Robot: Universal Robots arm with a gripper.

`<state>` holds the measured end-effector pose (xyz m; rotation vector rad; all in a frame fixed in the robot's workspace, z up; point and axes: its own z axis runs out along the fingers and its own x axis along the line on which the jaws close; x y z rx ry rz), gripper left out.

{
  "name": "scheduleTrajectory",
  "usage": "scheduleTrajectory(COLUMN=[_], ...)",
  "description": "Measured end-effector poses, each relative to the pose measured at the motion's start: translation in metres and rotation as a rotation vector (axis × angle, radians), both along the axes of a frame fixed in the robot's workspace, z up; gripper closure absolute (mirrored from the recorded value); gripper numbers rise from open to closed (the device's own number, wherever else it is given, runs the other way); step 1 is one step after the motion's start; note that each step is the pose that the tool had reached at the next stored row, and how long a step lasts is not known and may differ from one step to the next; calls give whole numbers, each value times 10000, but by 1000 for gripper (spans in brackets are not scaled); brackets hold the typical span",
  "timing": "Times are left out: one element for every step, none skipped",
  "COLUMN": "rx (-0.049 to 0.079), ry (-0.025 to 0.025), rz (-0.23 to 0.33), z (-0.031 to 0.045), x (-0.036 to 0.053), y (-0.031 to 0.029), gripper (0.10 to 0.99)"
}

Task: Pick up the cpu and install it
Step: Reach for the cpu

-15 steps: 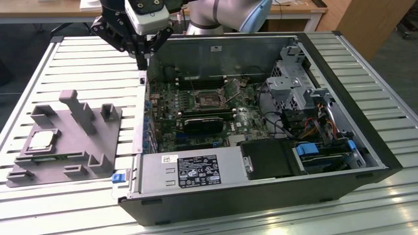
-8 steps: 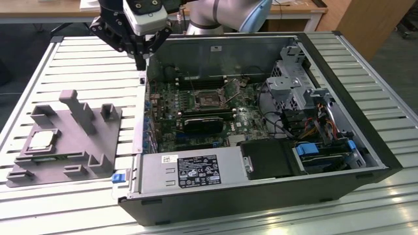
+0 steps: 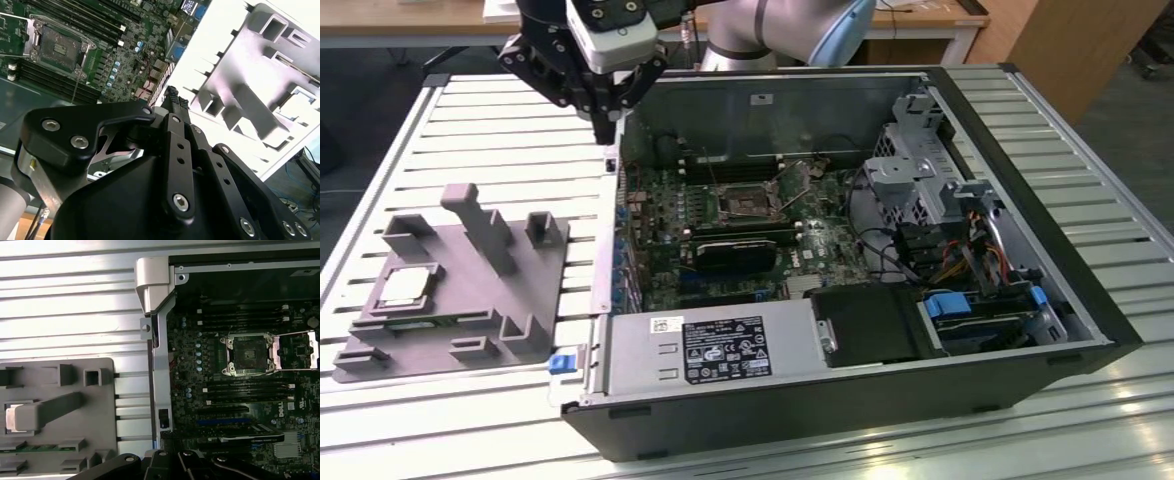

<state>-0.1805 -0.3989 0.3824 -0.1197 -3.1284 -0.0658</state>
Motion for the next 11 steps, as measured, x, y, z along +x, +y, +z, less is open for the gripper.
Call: scheduleTrajectory(rx=[0,0,0,1,0,0,0,0,0,0,0], ry=[3,4,7,9,11,13,15,18,20,22,24], rz=[0,-1,-1,0,0,0,0,0,0,0,-1], z=[-1,-1,-2,-3,-4,-4,-5,-6,-6,-7,-8], x=[-3,-7,-11,-14,-18,-21,-25,-28,-32,-35,-39], y=[0,0,0,0,0,0,0,0,0,0,0], gripper=[980,980,980,980,980,980,980,980,980,980,980])
